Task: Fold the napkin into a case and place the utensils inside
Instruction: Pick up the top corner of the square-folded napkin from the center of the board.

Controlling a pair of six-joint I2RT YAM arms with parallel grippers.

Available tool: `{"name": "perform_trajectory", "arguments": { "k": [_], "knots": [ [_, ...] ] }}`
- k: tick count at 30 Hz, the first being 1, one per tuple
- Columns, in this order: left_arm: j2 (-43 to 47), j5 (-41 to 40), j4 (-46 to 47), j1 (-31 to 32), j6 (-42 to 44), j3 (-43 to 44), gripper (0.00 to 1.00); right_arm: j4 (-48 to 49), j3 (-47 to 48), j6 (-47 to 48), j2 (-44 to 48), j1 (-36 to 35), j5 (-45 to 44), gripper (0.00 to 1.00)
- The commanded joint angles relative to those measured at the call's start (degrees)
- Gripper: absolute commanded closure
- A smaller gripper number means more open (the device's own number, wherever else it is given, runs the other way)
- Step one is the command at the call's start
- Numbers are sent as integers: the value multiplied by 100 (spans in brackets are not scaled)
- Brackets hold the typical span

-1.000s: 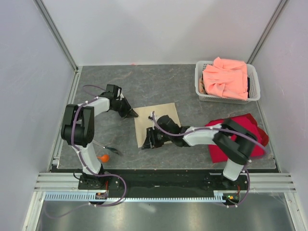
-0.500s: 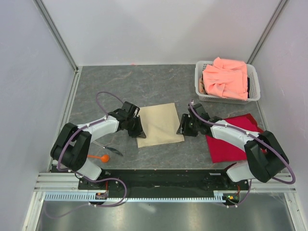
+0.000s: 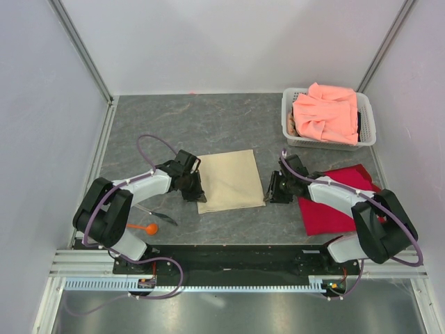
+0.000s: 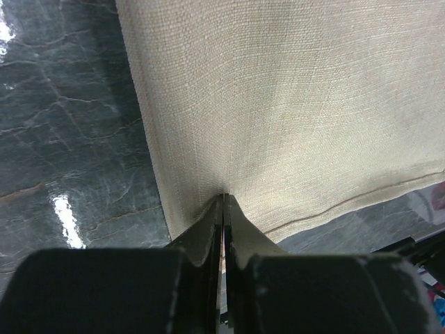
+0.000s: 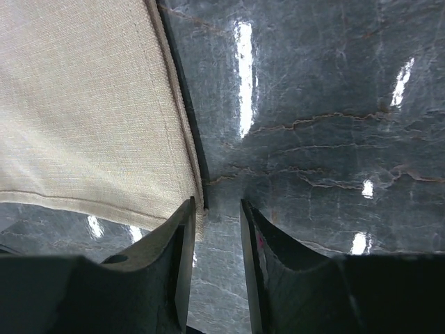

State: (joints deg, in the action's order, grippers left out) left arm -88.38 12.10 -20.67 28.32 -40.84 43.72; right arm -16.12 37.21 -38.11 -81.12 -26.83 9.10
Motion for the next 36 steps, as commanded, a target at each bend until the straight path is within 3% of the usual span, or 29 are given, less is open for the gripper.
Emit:
{"name": "perform_trajectory", "arguments": {
  "k": [1, 19, 36],
  "knots": [
    [102, -120, 124, -1, 182, -13, 94, 214, -188, -100, 123, 11, 311, 61],
    [110, -32, 150, -1, 147, -4, 94, 662, -636, -373, 624, 11, 856, 57],
    [444, -252, -166, -1, 164, 22, 94, 962, -768, -514, 536, 11, 1050, 73]
  ]
}}
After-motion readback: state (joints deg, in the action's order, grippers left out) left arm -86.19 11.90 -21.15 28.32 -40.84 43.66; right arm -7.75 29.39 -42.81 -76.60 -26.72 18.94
